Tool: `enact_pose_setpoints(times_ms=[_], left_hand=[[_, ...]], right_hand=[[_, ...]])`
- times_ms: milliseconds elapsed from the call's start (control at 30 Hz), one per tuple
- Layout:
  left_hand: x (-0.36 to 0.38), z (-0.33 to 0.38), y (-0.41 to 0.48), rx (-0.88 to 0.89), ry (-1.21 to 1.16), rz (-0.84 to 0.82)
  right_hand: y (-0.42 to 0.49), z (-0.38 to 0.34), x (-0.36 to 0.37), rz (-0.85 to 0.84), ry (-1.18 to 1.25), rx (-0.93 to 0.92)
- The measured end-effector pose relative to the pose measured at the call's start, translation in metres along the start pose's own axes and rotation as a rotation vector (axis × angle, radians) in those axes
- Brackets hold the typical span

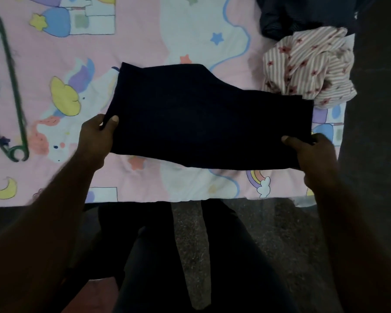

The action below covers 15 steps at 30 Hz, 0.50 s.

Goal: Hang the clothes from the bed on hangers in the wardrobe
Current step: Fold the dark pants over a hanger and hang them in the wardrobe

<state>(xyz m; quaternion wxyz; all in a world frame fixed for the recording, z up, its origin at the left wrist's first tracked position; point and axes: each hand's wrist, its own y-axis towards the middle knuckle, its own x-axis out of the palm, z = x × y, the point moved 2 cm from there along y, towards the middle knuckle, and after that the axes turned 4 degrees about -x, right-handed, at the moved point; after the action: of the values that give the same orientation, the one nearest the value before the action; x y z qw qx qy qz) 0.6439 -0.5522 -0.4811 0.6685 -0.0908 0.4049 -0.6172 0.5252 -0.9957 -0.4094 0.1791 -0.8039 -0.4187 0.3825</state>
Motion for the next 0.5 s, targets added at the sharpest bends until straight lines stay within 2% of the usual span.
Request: enact_pose_setpoints(times_ms=[100,200,300,400,500], left_hand=[[-0.027,0.020,-0.014,0.088,-0.058,0.073],[-0.068,0.027,-0.033,0.134,-0.108,0.214],[-0.105,0.009,-0.059,0.103,-0.123,0.351],[-0.125,-0.033,-0.082,0.046,-0.063,0.468],[-0.116,-0.088,-0.085,-0.097,0.003,0.476]], right_hand=[[-0.013,-0.055,0.016,-0.014,-0.008,-0.136],[-0.018,-0.096,0.039,-0.117,0.000,-0.254],[-0.006,-0.113,0.063,-0.242,0.053,-0.298],[0.021,-0.101,0.092,-0.368,0.089,-0.251],[0.055,-0.057,0.128,-0.407,0.042,-0.142]])
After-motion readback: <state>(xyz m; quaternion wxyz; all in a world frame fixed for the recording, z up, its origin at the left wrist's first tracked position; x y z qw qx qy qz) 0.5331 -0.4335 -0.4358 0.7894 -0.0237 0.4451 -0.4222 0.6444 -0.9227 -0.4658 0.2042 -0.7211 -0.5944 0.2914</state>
